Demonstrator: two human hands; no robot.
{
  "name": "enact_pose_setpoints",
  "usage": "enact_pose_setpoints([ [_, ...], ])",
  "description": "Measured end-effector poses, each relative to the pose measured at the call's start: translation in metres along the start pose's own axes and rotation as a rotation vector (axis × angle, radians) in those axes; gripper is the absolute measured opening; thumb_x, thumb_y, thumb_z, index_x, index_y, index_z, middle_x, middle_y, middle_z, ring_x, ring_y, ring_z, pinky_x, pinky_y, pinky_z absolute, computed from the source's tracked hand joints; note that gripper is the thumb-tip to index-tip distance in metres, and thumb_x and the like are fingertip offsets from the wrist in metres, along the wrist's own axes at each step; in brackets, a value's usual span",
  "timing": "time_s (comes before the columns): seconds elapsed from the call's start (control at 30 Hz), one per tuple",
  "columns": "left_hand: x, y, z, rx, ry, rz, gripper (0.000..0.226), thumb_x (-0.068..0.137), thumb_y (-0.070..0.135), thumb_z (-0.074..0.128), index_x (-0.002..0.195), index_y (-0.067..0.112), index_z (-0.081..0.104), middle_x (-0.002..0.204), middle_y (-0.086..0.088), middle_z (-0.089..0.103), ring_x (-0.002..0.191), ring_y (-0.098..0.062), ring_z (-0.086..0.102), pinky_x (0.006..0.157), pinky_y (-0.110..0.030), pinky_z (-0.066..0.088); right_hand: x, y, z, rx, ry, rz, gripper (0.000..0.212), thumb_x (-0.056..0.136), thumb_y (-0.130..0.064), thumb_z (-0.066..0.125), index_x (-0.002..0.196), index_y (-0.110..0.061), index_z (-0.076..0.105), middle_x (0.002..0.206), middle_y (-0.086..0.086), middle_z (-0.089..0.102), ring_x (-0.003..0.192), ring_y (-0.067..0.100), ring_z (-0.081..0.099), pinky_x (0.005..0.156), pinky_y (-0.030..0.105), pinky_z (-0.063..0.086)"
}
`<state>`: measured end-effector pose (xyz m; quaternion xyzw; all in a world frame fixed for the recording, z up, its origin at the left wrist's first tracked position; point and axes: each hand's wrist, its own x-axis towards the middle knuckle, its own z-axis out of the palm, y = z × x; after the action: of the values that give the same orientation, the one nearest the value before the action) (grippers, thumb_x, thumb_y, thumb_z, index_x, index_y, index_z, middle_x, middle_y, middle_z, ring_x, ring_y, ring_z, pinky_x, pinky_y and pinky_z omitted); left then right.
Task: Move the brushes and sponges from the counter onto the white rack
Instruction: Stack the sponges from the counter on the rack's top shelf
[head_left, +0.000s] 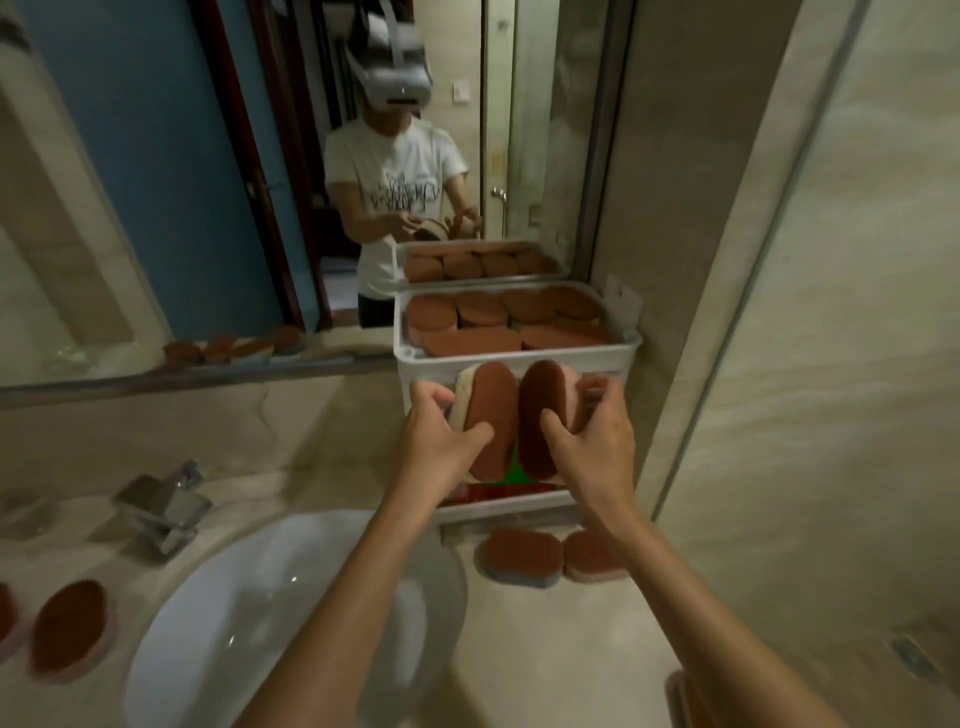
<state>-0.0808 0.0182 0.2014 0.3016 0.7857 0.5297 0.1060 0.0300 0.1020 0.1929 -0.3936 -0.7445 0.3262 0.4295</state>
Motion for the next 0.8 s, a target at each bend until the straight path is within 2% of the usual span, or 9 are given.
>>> enact_pose_setpoints([
  [0.1, 0.021, 0.024, -0.015, -0.008, 0.006, 0.057, 0.037, 0.078, 0.016, 0.067, 0.097, 0.017, 0.036, 0.077, 0.008, 0.042, 0.072, -0.015, 0.048, 0.072, -0.035, 0.047, 0.022, -0.020, 0.002, 0.089, 0.008, -0.043, 0.041, 0.081, -0.017, 0.066, 0.116, -0.012, 0.045, 0.112, 0.003, 0.054, 0.100, 0.016, 0.053, 0.082, 0.026, 0.044],
  [0.17, 0.037, 0.034, -0.023, -0.004, 0.019, 0.078, 0.036, 0.080, 0.019, 0.066, 0.099, 0.018, 0.036, 0.078, 0.009, 0.042, 0.068, -0.010, 0.047, 0.065, -0.031, 0.044, 0.039, -0.032, 0.004, 0.164, -0.016, -0.046, 0.042, 0.081, -0.015, 0.065, 0.117, -0.013, 0.044, 0.111, -0.001, 0.050, 0.102, 0.014, 0.051, 0.084, 0.027, 0.046],
  [0.23, 0.055, 0.044, -0.030, -0.019, 0.032, 0.063, 0.034, 0.083, 0.020, 0.064, 0.103, 0.018, 0.037, 0.084, 0.007, 0.047, 0.073, -0.011, 0.051, 0.059, -0.028, 0.043, 0.059, -0.042, 0.008, 0.209, -0.030, -0.029, 0.039, 0.081, -0.013, 0.064, 0.115, -0.014, 0.046, 0.113, 0.002, 0.053, 0.103, 0.015, 0.052, 0.085, 0.028, 0.045],
  [0.33, 0.083, 0.051, -0.038, -0.023, 0.099, 0.039, 0.033, 0.085, 0.020, 0.061, 0.108, 0.016, 0.038, 0.100, -0.001, 0.050, 0.084, -0.018, 0.055, 0.058, -0.027, 0.046, 0.096, -0.052, 0.019, 0.270, -0.014, 0.049, 0.031, 0.084, -0.015, 0.061, 0.113, -0.012, 0.053, 0.118, 0.009, 0.057, 0.102, 0.020, 0.057, 0.082, 0.029, 0.049],
  [0.43, 0.116, 0.050, -0.042, -0.051, 0.134, -0.024, 0.029, 0.087, 0.018, 0.060, 0.104, 0.015, 0.037, 0.106, -0.006, 0.052, 0.091, -0.021, 0.055, 0.063, -0.030, 0.049, 0.126, -0.053, 0.033, 0.276, -0.029, 0.112, 0.029, 0.089, -0.016, 0.057, 0.117, -0.010, 0.054, 0.120, 0.011, 0.058, 0.100, 0.019, 0.058, 0.084, 0.032, 0.053],
  [0.53, 0.153, 0.041, -0.040, -0.102, 0.104, -0.133, 0.038, 0.086, 0.017, 0.059, 0.117, 0.000, 0.046, 0.112, -0.012, 0.060, 0.100, -0.027, 0.061, 0.077, -0.037, 0.052, 0.150, -0.052, 0.050, 0.259, -0.058, 0.180, 0.032, 0.092, -0.016, 0.053, 0.123, -0.006, 0.051, 0.121, 0.013, 0.060, 0.106, 0.024, 0.059, 0.091, 0.038, 0.053],
  [0.57, 0.164, 0.038, -0.039, -0.123, 0.086, -0.171, 0.040, 0.086, 0.017, 0.058, 0.119, -0.002, 0.049, 0.114, -0.017, 0.062, 0.103, -0.030, 0.062, 0.076, -0.037, 0.051, 0.157, -0.051, 0.056, 0.257, -0.074, 0.214, 0.034, 0.093, -0.015, 0.052, 0.125, -0.006, 0.051, 0.122, 0.014, 0.060, 0.110, 0.027, 0.059, 0.094, 0.040, 0.052],
  [0.63, 0.183, 0.031, -0.035, -0.156, 0.049, -0.236, 0.038, 0.087, 0.015, 0.056, 0.122, -0.001, 0.052, 0.118, -0.019, 0.062, 0.107, -0.032, 0.060, 0.073, -0.033, 0.046, 0.170, -0.051, 0.070, 0.256, -0.116, 0.275, 0.035, 0.094, -0.016, 0.051, 0.127, -0.004, 0.051, 0.122, 0.015, 0.060, 0.113, 0.029, 0.058, 0.097, 0.041, 0.050],
  [0.8, 0.213, 0.018, -0.023, -0.189, 0.004, -0.325, 0.037, 0.090, 0.013, 0.053, 0.125, 0.003, 0.052, 0.122, -0.017, 0.061, 0.111, -0.031, 0.059, 0.092, -0.040, 0.052, 0.195, -0.043, 0.102, 0.250, -0.223, 0.340, 0.035, 0.094, -0.018, 0.049, 0.127, -0.006, 0.051, 0.123, 0.016, 0.059, 0.113, 0.031, 0.058, 0.095, 0.040, 0.050],
])
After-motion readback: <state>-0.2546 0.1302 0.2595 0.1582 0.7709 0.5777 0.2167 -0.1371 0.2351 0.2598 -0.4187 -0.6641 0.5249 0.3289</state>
